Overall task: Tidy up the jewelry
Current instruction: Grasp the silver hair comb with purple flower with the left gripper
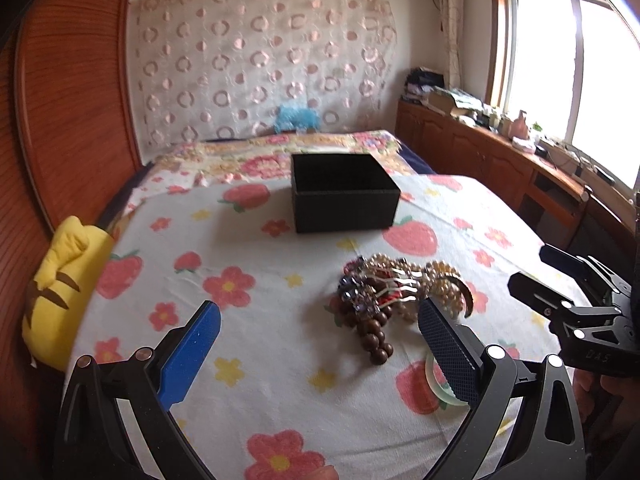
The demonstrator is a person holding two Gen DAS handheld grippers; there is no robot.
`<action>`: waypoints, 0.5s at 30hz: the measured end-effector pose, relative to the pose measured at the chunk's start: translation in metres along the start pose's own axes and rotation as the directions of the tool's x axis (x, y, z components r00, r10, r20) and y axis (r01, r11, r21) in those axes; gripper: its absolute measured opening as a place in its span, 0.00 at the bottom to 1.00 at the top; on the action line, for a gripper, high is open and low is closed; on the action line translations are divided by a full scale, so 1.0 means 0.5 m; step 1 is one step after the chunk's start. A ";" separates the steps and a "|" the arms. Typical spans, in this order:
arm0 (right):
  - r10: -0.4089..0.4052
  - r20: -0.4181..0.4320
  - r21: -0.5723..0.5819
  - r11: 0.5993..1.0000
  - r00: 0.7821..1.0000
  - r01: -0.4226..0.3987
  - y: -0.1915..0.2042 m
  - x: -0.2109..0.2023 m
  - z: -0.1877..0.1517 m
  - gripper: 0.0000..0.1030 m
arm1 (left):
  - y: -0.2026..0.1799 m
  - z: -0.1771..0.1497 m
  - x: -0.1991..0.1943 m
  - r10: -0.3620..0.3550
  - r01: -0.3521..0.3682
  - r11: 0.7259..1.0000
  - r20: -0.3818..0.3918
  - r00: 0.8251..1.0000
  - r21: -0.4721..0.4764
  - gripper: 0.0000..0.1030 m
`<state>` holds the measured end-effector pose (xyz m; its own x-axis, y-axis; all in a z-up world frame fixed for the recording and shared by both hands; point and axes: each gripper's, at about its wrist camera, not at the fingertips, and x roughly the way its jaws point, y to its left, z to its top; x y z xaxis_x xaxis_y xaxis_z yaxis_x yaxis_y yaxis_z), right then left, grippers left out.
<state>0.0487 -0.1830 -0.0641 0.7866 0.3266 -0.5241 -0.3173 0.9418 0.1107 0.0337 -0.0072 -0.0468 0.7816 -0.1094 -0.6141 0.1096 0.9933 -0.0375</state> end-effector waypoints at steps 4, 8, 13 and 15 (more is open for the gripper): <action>0.010 -0.044 -0.016 1.000 0.999 -0.011 -0.003 0.020 -0.014 0.88 | -0.003 -0.001 0.030 -0.026 0.026 1.000 -0.042 0.999 0.011 0.93; 0.026 -0.070 -0.019 0.999 0.997 -0.027 -0.003 0.033 -0.021 0.87 | -0.005 0.005 0.061 -0.054 0.056 0.998 -0.078 0.995 0.018 0.93; 0.036 -0.086 -0.022 0.999 0.996 -0.038 0.003 0.044 -0.028 0.87 | -0.011 0.030 0.099 -0.131 0.134 0.991 -0.127 0.983 0.018 0.88; 0.040 -0.087 -0.023 0.999 0.995 -0.042 0.005 0.045 -0.029 0.87 | -0.010 0.039 0.118 -0.155 0.159 0.987 -0.151 0.976 0.009 0.82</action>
<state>0.0580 -0.1742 -0.0879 0.7241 0.3559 -0.5908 -0.3624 0.9251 0.1131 0.0913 -0.0195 -0.0674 0.6532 -0.2555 -0.7128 0.2380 0.9629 -0.1270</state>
